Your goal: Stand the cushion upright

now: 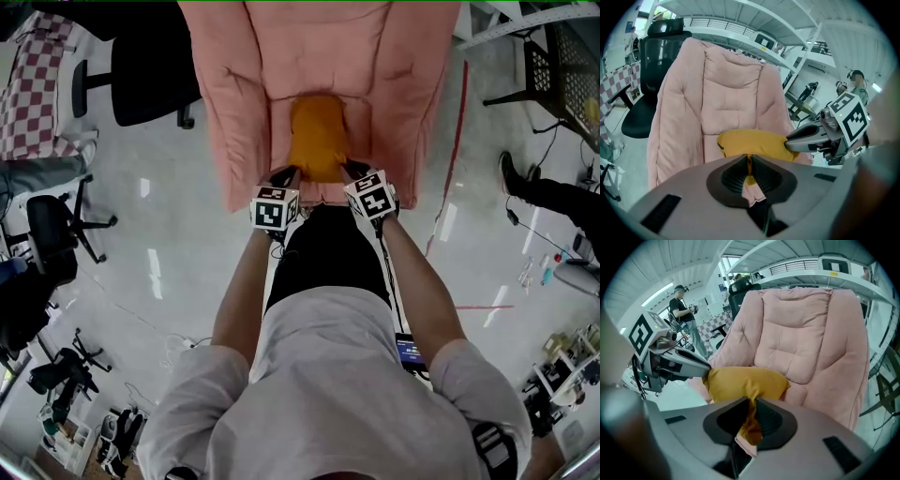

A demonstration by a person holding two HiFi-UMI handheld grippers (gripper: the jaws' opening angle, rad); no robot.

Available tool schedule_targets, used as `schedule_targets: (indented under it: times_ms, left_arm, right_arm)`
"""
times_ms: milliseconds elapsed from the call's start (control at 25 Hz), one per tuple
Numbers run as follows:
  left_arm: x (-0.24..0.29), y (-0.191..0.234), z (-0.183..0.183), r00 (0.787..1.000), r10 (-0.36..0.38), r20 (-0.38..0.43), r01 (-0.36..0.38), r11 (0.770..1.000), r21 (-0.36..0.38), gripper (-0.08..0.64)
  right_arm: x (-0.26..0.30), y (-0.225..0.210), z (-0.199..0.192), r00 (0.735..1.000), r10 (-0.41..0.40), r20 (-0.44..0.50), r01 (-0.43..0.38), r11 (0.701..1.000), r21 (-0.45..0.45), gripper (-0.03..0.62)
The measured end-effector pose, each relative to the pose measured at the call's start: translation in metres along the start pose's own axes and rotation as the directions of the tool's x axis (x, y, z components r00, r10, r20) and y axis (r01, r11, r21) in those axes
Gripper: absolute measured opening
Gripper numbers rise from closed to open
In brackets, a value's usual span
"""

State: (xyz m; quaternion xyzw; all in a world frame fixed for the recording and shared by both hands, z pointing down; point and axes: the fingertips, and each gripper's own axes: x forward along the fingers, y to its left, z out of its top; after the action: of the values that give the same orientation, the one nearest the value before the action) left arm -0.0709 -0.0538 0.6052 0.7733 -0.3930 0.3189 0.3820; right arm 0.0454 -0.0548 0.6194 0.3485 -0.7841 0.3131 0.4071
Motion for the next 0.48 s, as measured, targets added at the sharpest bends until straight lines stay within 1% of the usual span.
schedule_targets:
  times_ms: [280,480]
  left_arm:
    - [0.004,0.014,0.021,1.000,0.017,-0.014,-0.017,1.000,0.005,0.040]
    - [0.007,0.020,0.040,1.000,0.024,-0.013,-0.024,1.000,0.013,0.040]
  right_arm:
    - [0.004,-0.001,0.024,1.000,0.027,0.014,-0.027,0.999,-0.022,0.063]
    - [0.004,-0.009,0.041,0.999,0.031,0.043,-0.030,0.999,-0.024,0.067]
